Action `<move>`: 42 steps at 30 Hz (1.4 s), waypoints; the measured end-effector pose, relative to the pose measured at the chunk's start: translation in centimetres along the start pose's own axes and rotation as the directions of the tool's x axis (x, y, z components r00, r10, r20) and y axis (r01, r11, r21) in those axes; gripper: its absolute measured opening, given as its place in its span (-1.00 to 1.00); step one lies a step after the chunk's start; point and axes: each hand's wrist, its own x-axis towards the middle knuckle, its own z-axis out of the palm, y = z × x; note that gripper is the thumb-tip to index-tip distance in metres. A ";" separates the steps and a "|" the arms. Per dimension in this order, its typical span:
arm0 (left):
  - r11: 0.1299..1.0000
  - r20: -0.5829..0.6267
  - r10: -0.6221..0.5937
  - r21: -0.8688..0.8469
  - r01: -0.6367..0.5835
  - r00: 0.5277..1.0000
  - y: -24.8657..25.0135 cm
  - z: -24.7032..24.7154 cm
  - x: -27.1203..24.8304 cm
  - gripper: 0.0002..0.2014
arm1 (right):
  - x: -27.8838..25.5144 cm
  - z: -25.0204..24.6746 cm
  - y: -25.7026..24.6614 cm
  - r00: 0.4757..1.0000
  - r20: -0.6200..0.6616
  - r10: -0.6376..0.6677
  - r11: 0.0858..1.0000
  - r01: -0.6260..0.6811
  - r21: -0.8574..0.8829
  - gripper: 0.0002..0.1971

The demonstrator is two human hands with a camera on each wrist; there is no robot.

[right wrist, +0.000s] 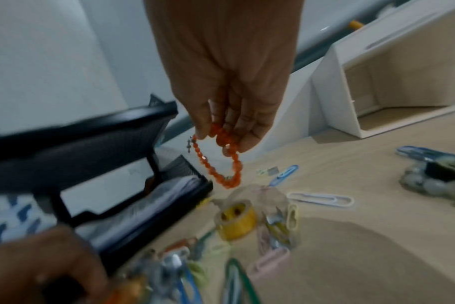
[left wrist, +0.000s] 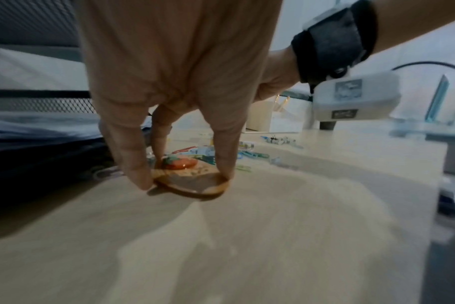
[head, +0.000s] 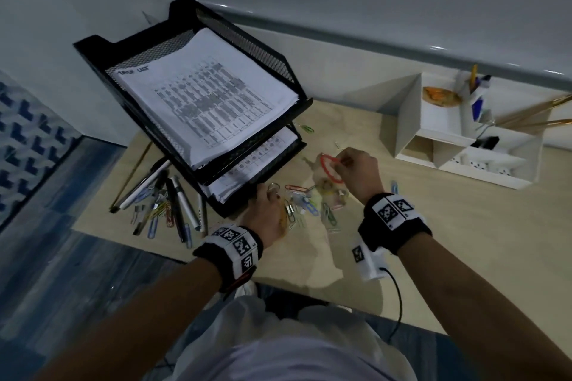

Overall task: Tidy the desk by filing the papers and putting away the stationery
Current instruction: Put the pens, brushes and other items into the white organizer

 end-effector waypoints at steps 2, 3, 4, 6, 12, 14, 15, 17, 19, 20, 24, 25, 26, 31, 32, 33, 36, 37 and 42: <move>0.999 0.028 -0.016 -0.050 0.017 0.999 1.0 0.0 0.7 -0.23 | -0.3 -1.3 -0.1 0.998 -0.061 0.031 0.992 -0.023 0.123 -0.86; 0.997 0.045 -0.021 -0.079 0.024 0.999 1.4 0.0 1.1 -0.27 | -0.3 -1.9 -0.1 0.996 -0.079 0.043 0.977 -0.025 0.211 -0.81; 0.996 0.064 -0.020 -0.084 0.025 0.998 1.9 -0.2 1.5 -0.34 | -0.5 -2.7 -0.1 0.994 -0.086 0.069 0.940 -0.036 0.340 -0.74; 0.998 0.073 -0.014 -0.054 0.018 0.997 2.8 -0.5 2.3 -0.45 | -0.3 -4.4 0.2 0.988 -0.052 0.145 0.796 -0.085 0.599 -0.69; 1.000 0.034 -0.015 0.012 0.015 0.999 5.2 -1.7 4.7 -0.22 | 1.9 -10.8 1.5 0.977 0.029 0.213 0.378 -0.109 0.919 -0.91; 0.995 0.024 0.011 0.099 -0.014 1.000 5.9 -1.5 5.0 -0.30 | 3.1 -12.9 2.4 0.969 -0.041 0.244 0.440 -0.073 0.895 -0.86; 0.989 0.007 0.029 0.144 -0.030 1.000 6.1 -1.4 5.1 -0.35 | 3.8 -13.9 2.9 0.964 -0.077 0.253 0.501 -0.062 0.863 -0.83; 0.984 0.017 0.035 0.172 -0.038 0.999 6.3 -1.5 5.4 -0.39 | 5.6 -15.5 4.0 0.953 -0.151 0.263 0.658 -0.062 0.750 -0.84; 0.987 0.083 0.038 0.153 -0.050 0.996 6.6 -2.4 5.6 -0.46 | 7.4 -16.7 5.2 0.944 -0.219 0.248 0.832 -0.091 0.547 -0.91; 0.989 0.100 0.051 0.132 -0.064 0.994 6.9 -2.9 5.7 -0.50 | 8.1 -17.2 5.7 0.945 -0.234 0.227 0.905 -0.116 0.409 -0.90; 0.991 0.058 0.126 -0.061 -0.122 0.990 8.6 -6.4 6.2 -0.60 | 9.7 -18.4 7.4 0.982 -0.053 0.184 0.941 -0.191 -0.280 -0.79; 0.978 0.040 0.154 -0.148 -0.146 0.987 9.4 -7.7 6.4 -0.62 | 9.8 -18.5 7.5 0.980 0.023 0.199 0.921 -0.179 -0.346 -0.85; 0.956 0.022 0.189 -0.231 -0.178 0.982 10.3 -9.1 6.6 -0.63 | 9.9 -18.6 7.7 0.973 0.095 0.211 0.922 -0.166 -0.351 -0.87; 0.840 -0.157 0.364 -0.372 -0.396 0.918 16.4 -15.5 8.2 -0.65 | 10.4 -19.8 7.4 0.908 0.321 0.268 0.935 -0.166 -0.313 -0.76; 0.822 -0.191 0.392 -0.366 -0.436 0.900 17.6 -16.3 8.8 -0.70 | 10.3 -20.3 7.1 0.898 0.344 0.275 0.929 -0.157 -0.335 -0.75; 0.803 -0.219 0.416 -0.367 -0.470 0.883 18.8 -16.9 9.3 -0.72 | 10.3 -20.9 6.8 0.906 0.330 0.264 0.924 -0.140 -0.356 -0.76; 0.730 -0.244 0.473 -0.430 -0.531 0.847 22.3 -18.0 10.7 -0.72 | 10.1 -22.6 6.1 0.980 0.152 0.130 0.991 -0.130 -0.008 -0.81; 0.711 -0.239 0.492 -0.444 -0.545 0.837 23.6 -18.2 11.2 -0.72 | 9.8 -23.1 5.6 0.986 0.118 0.119 0.960 -0.145 0.241 -0.83; 0.685 -0.156 0.581 -0.436 -0.584 0.799 28.7 -18.4 13.6 -0.77 | 9.6 -24.4 5.9 0.989 0.110 0.102 0.791 -0.148 0.593 -0.88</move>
